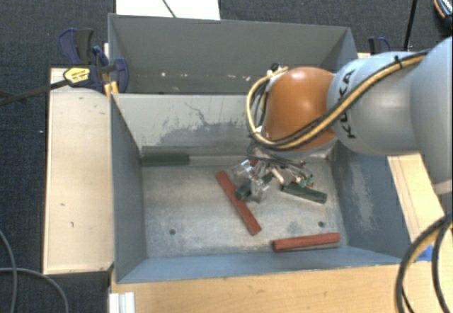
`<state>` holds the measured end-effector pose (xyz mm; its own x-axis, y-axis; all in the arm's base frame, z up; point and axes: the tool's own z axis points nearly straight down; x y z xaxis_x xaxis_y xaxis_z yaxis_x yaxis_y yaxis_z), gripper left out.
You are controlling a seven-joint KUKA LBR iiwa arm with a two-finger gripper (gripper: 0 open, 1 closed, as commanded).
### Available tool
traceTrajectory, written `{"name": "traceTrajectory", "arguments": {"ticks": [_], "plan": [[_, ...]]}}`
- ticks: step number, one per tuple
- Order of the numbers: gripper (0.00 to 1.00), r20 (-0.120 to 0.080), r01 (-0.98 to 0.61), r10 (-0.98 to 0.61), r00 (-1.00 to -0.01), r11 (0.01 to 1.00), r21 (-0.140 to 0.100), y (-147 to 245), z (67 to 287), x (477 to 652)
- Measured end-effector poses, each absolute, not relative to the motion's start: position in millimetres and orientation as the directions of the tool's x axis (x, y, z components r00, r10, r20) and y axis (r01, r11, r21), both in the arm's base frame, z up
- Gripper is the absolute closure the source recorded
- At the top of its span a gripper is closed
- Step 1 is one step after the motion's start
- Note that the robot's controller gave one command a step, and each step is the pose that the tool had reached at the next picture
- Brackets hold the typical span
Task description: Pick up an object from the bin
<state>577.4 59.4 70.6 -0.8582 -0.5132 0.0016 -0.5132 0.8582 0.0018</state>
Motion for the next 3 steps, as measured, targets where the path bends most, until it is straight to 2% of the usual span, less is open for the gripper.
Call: {"name": "traceTrajectory", "arguments": {"ticks": [1, 2, 3], "plan": [[1.0, -0.009, -0.498, -0.498, -0.867, 0.867, -0.008, -18, 198, 561.2], [0.0, -0.003, -0.499, -0.499, -0.866, 0.866, 0.0, -14, 194, 559.8], [0.0, 0.002, -0.65, -0.65, -0.76, 0.76, 0.002, -79, 68, 558.8]]}}
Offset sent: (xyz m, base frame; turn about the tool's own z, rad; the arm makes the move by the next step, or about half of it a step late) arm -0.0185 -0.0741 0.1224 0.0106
